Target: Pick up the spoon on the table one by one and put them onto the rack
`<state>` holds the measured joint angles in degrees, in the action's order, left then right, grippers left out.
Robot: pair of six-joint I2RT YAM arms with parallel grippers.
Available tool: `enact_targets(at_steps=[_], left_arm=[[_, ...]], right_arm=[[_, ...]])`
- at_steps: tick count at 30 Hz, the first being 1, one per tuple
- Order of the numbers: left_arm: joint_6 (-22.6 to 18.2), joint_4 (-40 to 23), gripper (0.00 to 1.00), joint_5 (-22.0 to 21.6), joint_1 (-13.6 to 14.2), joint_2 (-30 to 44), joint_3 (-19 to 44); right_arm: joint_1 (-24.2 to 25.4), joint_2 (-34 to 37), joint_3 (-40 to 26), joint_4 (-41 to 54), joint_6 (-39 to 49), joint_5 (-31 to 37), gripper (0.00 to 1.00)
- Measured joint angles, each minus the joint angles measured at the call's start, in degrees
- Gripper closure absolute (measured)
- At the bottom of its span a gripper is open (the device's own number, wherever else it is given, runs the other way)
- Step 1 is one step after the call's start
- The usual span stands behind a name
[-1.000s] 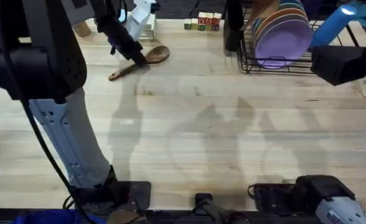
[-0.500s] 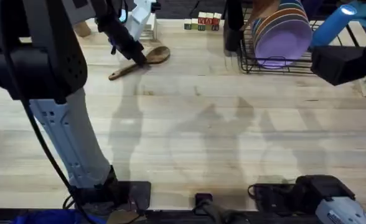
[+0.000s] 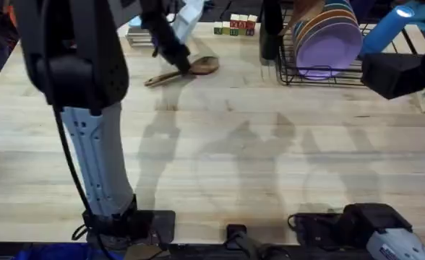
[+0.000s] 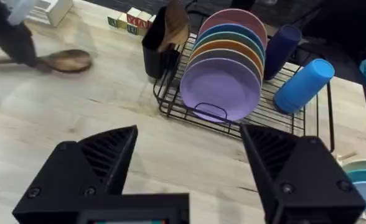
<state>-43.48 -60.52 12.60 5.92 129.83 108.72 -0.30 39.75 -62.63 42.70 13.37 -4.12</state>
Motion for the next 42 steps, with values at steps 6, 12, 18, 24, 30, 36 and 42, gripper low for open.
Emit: enact_targets(at_steps=[6,12,18,24,30,36,42], left_arm=[[3.2,-1.5,0.951,5.6,2.2,0.7,7.8],[6.5,-1.7,0.958,9.5,2.2,0.7,13.5],[9.9,1.2,0.960,15.2,3.0,0.7,15.8],[14.4,11.2,0.960,23.7,5.1,0.7,16.6],[18.5,24.5,0.960,30.6,7.9,0.7,16.6],[20.9,37.6,0.960,35.6,11.0,0.7,16.6],[24.9,47.8,0.960,37.5,13.9,0.7,16.7]], right_arm=[[0.0,0.0,0.0,0.0,0.0,0.0,0.008],[0.0,0.0,0.0,0.0,0.0,0.0,0.008],[0.0,0.0,0.0,0.0,0.0,0.0,0.008],[0.0,0.0,0.0,0.0,0.0,0.0,0.008],[0.0,0.0,0.0,0.0,0.0,0.0,0.008],[0.0,0.0,0.0,0.0,0.0,0.0,0.008],[0.0,0.0,0.0,0.0,0.0,0.0,0.008]])
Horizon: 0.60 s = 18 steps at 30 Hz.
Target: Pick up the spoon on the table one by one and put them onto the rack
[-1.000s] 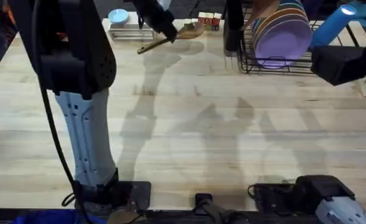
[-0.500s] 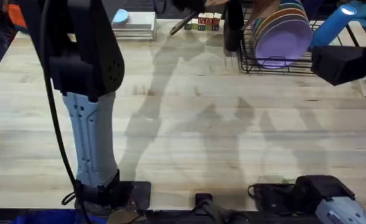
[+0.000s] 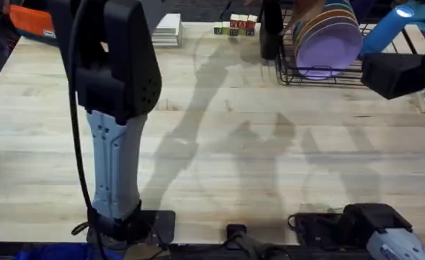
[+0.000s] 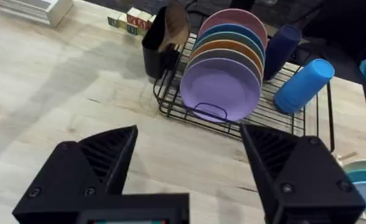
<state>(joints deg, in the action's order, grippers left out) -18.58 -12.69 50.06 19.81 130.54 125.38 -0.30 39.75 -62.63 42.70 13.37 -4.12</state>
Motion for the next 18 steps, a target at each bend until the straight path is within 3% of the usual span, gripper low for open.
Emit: enact_targets(at_steps=[7,18], left_arm=[[2.1,8.2,0.960,0.7,2.1,0.0,0.0],[5.4,16.5,0.957,1.3,2.7,1.2,0.3]], right_arm=[[0.0,0.0,0.0,0.0,0.0,0.0,0.008],[0.0,0.0,0.0,0.0,0.0,0.0,0.008]])
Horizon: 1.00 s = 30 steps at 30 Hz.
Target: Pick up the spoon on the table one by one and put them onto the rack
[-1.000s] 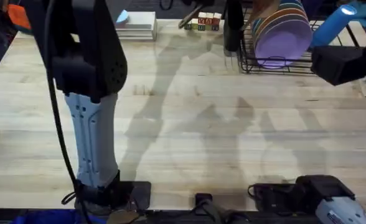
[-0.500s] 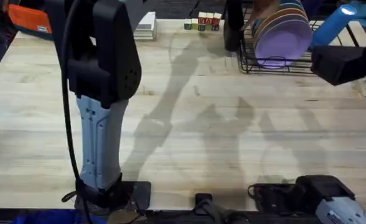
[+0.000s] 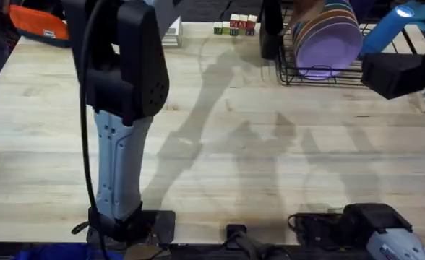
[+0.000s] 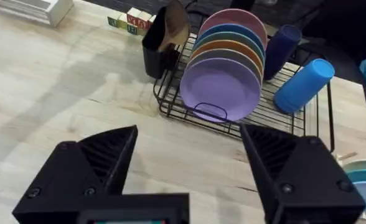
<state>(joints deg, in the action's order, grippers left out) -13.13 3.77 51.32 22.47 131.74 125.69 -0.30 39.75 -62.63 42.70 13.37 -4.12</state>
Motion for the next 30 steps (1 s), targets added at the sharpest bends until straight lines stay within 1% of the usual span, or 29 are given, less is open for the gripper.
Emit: enact_targets(at_steps=[7,12,18,30], left_arm=[[3.6,5.9,0.957,0.1,0.6,4.3,0.0],[5.3,7.2,0.957,0.1,0.8,6.3,0.0],[6.1,7.6,0.957,0.1,0.9,6.9,0.0],[6.3,7.5,0.957,0.1,1.3,10.0,0.0]], right_arm=[[0.0,0.0,0.0,0.0,0.0,0.0,0.008],[0.0,0.0,0.0,0.0,0.0,0.0,0.008],[0.0,0.0,0.0,0.0,0.0,0.0,0.008],[0.0,0.0,0.0,0.0,0.0,0.0,0.008]])
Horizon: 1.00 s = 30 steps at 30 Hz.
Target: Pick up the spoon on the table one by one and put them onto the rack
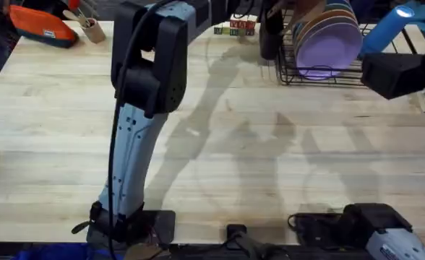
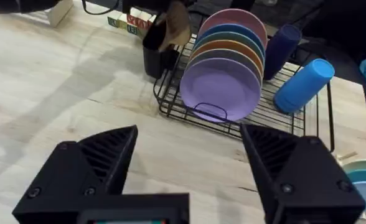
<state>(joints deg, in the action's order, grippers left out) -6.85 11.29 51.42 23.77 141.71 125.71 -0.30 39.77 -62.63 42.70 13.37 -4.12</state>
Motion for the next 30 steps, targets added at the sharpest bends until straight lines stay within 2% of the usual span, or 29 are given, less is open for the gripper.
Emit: enact_targets(at_steps=[9,19,30], left_arm=[[0.0,-1.5,0.957,-0.2,0.0,0.0,0.0],[-0.9,-14.1,0.957,-2.1,-1.2,0.0,0.0],[-1.3,-21.6,0.957,-3.0,-4.1,0.0,0.0]], right_arm=[[0.0,0.0,0.0,0.0,0.0,0.0,0.008],[0.0,0.0,0.0,0.0,0.0,0.0,0.008],[0.0,0.0,0.0,0.0,0.0,0.0,0.008]])
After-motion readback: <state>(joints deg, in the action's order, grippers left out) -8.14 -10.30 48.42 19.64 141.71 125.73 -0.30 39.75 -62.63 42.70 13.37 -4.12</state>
